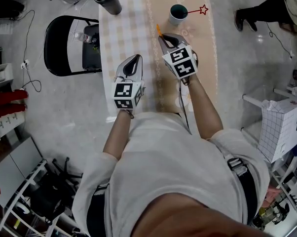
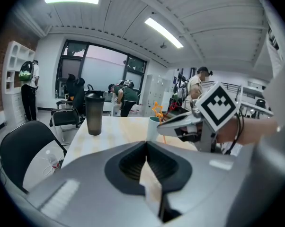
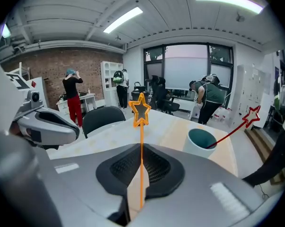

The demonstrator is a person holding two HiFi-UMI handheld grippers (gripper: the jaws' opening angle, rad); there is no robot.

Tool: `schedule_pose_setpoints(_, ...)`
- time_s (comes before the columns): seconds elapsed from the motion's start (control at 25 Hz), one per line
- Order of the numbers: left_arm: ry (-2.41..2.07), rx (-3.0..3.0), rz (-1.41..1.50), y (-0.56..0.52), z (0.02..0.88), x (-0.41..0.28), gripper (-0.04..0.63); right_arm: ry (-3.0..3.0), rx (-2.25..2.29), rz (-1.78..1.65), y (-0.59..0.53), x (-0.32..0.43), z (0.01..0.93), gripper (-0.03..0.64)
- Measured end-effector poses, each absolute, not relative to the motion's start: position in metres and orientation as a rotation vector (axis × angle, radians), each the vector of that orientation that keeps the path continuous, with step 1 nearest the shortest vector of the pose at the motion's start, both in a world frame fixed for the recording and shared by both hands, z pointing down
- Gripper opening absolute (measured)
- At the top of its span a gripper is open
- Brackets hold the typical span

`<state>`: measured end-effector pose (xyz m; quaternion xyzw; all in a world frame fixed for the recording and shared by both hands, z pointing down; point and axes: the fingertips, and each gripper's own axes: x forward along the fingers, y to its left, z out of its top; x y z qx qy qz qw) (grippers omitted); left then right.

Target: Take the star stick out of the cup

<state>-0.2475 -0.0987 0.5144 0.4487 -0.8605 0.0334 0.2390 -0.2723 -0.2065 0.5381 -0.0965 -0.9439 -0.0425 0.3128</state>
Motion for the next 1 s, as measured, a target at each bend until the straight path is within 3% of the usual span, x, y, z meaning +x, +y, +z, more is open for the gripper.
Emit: schedule_pose_setpoints(1.0,-2.324,1.02,0.077,-0.081,0.567,-0.287,0.003,-2.408,-0.358,-0.156,-0.178,-0.329,0.633,0.02)
